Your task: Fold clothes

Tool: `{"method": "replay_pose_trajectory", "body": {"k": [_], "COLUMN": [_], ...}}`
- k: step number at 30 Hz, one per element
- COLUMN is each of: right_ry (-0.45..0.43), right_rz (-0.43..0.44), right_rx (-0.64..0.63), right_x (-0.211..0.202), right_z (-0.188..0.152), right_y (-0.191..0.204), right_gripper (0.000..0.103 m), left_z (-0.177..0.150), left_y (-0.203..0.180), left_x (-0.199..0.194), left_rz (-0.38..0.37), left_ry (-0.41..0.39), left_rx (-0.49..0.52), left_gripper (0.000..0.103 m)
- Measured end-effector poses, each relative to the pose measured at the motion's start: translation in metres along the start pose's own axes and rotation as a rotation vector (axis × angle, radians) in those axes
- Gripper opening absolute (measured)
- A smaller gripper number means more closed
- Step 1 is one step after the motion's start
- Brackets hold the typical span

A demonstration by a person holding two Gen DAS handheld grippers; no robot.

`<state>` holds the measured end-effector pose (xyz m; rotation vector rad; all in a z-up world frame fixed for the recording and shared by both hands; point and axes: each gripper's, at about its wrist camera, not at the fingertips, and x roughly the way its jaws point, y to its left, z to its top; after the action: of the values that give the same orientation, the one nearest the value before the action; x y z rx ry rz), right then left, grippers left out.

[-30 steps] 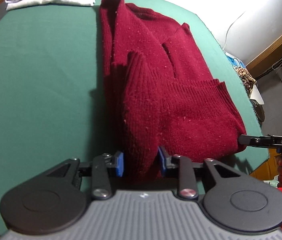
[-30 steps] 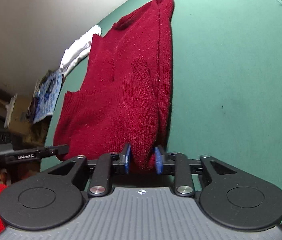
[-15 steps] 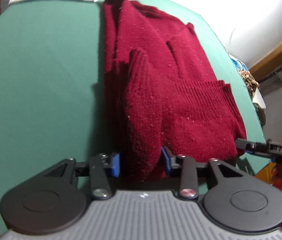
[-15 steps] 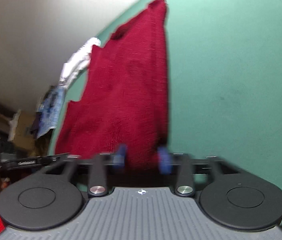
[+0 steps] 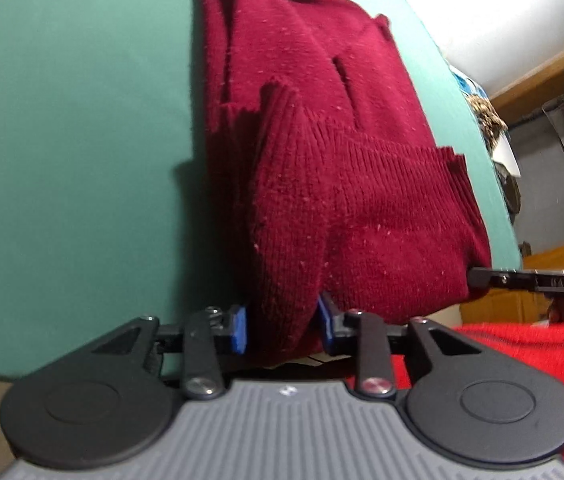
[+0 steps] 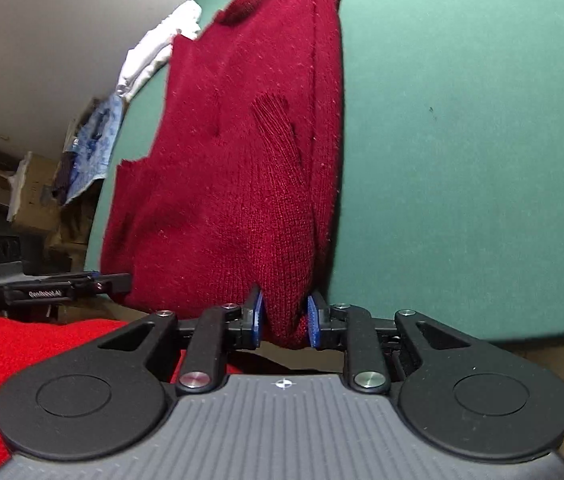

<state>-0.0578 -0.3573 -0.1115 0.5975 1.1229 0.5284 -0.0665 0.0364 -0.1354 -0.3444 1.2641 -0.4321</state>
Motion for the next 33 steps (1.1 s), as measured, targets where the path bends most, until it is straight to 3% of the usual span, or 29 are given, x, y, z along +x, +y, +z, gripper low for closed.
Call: {"method": "replay_pose_trajectory", "body": {"k": [3,7,11,14,18,24,30,33], "right_ry": [0.010,0.023,-0.024,-0.076,-0.142,-0.240,-0.300,-0.276], "right_rz": [0.007,0.017,0.065,0.114,0.161,0.145,0.100,0.073], "right_rx": [0.015,0.035,0.087,0.135,0.194,0.256,0.203,0.106], "right_x": [-0.005,-0.012,-0.020,-0.025,-0.021,0.000,0.036,0.020], "right_z": [0.004,0.010,0.025,0.036,0.056,0.091,0.124,0.119], "right_y": [0.003,0.006,0.009,0.013,0.014,0.010,0.005,0.004], "right_gripper": [0.023,0.023,0.023,0.023,0.023,0.020,0.016,0.015], "left_z": [0.007,0.019,0.041,0.055,0.080,0.126,0.168,0.158], "left_y": [0.004,0.003,-0.001,-0.005,-0.015,-0.008,0.015,0.011], "left_x": [-0.005,-0.022,-0.040,-0.061,-0.068,-0.050,-0.024,-0.027], "left_rz": [-0.003,-0.047,-0.057,-0.079,-0.066,-0.004,0.064,0.075], "left_ry": [0.020,-0.016,-0.026,-0.075,-0.147,-0.241,-0.290,-0.280], "left_rx": [-0.086,-0.173,-0.221,-0.245,-0.230,-0.268,-0.340,-0.265], "left_gripper": [0.031,0.031,0.030,0.030,0.031,0.027,0.026,0.027]}}
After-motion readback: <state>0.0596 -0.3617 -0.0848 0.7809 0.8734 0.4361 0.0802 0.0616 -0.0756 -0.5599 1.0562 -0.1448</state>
